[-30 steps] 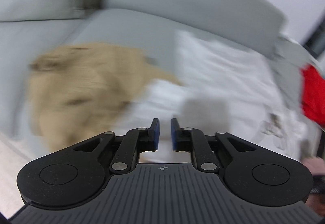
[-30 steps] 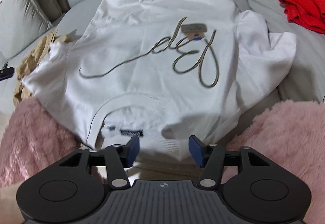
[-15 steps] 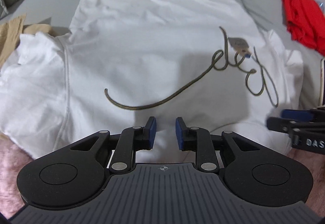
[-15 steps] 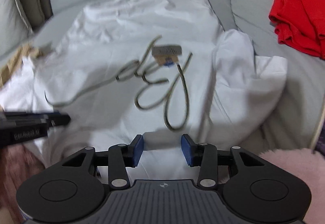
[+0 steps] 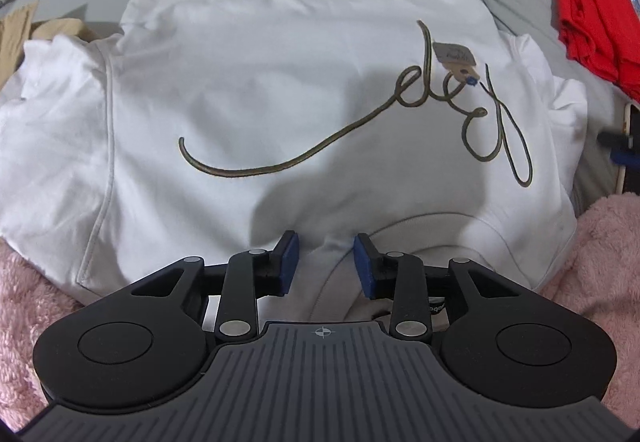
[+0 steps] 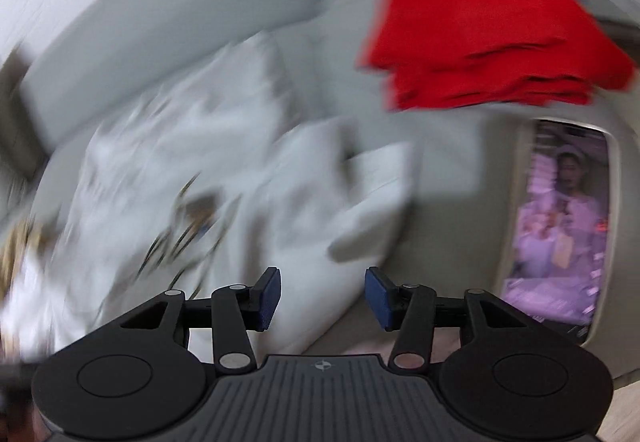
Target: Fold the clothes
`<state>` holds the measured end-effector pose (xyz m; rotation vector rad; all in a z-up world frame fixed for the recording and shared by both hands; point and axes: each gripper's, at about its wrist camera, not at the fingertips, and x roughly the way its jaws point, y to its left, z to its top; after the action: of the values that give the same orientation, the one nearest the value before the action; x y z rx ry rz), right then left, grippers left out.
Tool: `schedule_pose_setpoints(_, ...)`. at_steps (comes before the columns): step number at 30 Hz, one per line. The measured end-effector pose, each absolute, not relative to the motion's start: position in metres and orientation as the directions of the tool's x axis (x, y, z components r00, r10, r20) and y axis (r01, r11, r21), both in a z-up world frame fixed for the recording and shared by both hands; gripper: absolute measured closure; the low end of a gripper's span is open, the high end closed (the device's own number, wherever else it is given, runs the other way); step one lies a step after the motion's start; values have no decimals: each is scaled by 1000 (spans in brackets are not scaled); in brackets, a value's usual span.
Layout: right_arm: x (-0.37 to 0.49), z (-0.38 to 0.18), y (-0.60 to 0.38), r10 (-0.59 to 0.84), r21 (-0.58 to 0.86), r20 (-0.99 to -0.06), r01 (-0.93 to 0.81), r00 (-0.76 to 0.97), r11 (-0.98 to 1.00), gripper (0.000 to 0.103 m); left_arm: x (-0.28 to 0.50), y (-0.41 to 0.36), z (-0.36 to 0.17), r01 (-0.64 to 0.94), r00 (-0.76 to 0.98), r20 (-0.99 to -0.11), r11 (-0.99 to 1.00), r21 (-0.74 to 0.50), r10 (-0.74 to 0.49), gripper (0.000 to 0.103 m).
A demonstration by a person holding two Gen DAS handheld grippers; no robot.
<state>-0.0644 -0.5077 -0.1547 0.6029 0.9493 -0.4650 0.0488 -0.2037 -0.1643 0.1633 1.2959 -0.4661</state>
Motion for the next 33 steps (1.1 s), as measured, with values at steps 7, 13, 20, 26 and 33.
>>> schedule_pose_setpoints(7,-45,-185,-557,-101,347,-857,711,505,612,47,47,-208,-164,434,201,-955,893,-114,-220,66)
schedule_pose_setpoints(13,-2,-195,-534,-155,201,-880,649,448,734,47,49,-210,-165,439,193,-958,892,-107,-210,66)
schedule_pose_setpoints(20,9,-194,-523,-203,116,-889,630,411,768,92,46,-212,-166,443,201,-958,891,-98,-206,66)
schedule_pose_setpoints(26,-6,-160,-508,-276,62,-849,604,450,794,98,45,-211,-168,446,206,-955,889,-103,-214,65)
schedule_pose_setpoints(33,-24,-135,-501,-451,-109,-793,633,409,766,100,44,-211,-169,445,209,-954,889,-105,-217,65)
